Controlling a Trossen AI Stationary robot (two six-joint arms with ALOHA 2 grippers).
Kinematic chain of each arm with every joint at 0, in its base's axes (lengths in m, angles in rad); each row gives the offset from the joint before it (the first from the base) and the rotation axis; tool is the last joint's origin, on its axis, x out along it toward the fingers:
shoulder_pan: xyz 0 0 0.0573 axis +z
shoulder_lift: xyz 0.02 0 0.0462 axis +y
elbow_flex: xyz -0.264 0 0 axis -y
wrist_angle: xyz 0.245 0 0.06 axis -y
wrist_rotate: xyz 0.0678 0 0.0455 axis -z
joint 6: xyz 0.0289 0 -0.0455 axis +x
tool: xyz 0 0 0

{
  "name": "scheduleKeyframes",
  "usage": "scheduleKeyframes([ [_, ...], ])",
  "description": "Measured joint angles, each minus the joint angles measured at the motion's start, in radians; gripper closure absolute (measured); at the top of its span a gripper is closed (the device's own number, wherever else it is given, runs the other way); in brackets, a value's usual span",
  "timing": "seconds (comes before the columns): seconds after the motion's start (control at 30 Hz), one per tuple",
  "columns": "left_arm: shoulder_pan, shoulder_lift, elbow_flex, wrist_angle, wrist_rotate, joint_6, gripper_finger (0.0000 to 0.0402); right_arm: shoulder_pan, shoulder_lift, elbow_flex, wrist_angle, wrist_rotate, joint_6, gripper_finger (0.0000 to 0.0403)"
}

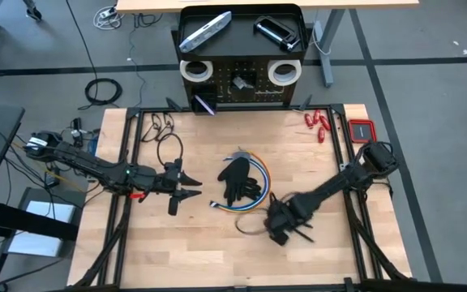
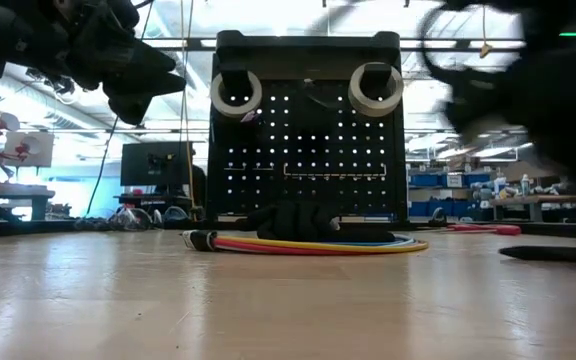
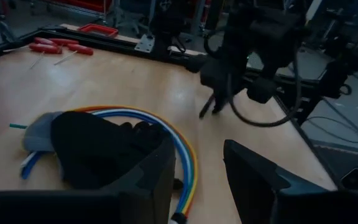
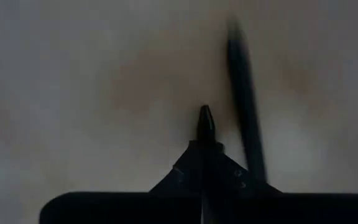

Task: Hang tools onto peg board
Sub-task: Put the black pen into the black bin on the peg board

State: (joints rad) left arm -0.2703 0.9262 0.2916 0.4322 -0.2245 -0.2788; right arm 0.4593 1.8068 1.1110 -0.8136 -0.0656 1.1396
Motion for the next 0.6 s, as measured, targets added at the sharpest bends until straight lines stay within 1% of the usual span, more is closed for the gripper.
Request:
scheduleKeyframes([
  [0.13,0.000,-0.027,0.000,-0.055,-0.017,0.011,0.0257,-0.060,-0.005,0.081,-0.038,0.130,-0.117,0.0397],
  [0.23,-0.001,-0.059,0.002,-0.092,-0.036,0.012,0.0257,-0.058,-0.017,0.122,-0.044,0.232,-0.187,0.0397],
  [0.37,0.000,-0.092,0.002,-0.139,-0.045,0.005,0.0257,0.007,-0.047,0.131,-0.042,0.413,-0.192,0.0369],
  [0.5,0.000,-0.096,0.002,-0.134,-0.045,0.005,0.0257,0.099,-0.054,0.127,-0.037,0.579,-0.163,0.0347],
  [0.6,0.000,-0.096,0.002,-0.120,-0.048,0.005,0.0257,0.163,-0.046,0.084,-0.008,0.676,-0.078,0.0334],
])
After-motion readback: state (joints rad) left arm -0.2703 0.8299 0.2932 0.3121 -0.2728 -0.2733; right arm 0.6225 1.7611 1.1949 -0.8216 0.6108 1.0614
